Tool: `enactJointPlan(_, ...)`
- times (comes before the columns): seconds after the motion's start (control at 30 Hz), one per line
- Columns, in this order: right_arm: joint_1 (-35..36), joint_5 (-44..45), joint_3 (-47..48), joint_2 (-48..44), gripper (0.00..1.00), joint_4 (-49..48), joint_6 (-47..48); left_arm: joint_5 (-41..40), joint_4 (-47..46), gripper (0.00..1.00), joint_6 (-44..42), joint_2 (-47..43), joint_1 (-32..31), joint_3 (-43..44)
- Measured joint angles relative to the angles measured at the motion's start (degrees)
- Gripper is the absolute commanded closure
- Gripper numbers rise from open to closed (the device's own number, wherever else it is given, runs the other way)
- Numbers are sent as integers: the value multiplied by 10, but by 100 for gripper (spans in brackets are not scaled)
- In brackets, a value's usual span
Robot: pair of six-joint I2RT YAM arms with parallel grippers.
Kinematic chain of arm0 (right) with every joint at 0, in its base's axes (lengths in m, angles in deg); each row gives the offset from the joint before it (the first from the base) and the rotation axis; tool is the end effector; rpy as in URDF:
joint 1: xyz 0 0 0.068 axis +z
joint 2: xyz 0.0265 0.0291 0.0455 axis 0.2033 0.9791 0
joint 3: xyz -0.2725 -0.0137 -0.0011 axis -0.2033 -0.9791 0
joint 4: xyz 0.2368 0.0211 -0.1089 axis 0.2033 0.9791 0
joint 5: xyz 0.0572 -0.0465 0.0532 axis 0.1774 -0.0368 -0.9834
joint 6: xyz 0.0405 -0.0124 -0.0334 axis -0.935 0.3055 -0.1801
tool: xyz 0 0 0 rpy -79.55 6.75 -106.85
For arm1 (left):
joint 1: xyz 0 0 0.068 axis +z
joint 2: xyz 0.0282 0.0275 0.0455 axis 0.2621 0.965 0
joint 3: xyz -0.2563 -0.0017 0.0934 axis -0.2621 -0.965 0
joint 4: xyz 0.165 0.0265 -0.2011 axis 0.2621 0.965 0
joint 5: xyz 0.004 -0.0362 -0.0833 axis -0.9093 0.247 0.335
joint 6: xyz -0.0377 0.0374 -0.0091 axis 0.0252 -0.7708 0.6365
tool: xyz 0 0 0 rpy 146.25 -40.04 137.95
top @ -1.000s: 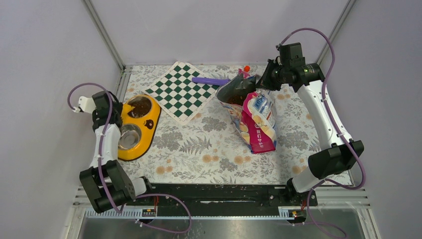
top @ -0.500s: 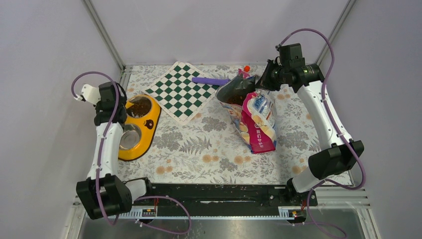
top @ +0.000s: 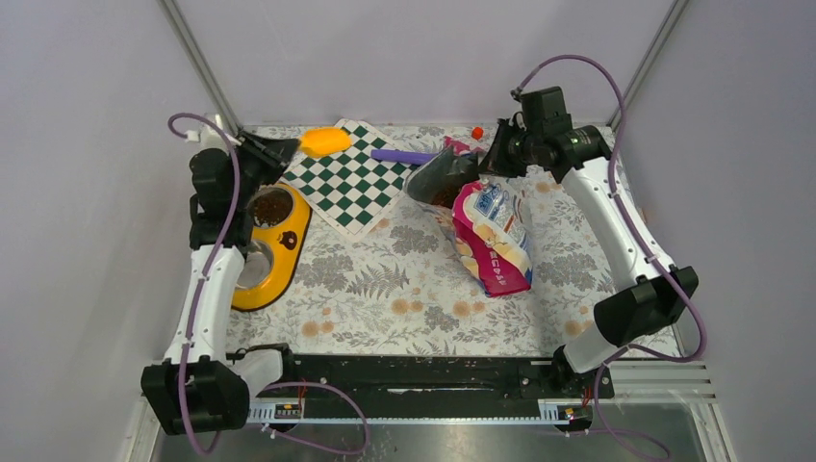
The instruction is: Serve the pet food
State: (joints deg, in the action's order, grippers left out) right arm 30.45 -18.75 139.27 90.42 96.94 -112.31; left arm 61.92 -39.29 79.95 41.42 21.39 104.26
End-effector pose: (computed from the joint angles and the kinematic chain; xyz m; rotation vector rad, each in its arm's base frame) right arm 0.3184 0.1160 0.4107 0.0631 2.2981 0.6782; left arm 0.2521 0.0185 0.3765 -0.6397 1.6370 -0.7671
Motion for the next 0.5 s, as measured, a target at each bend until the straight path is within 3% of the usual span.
enactJointPlan(0.27,52,24,73,63,100,37,30,195,-175,100,60,45,-82,-5)
enactJointPlan(0.5,69,30,119,104,100,63,39,225,-147,100,5,72,-172,-7)
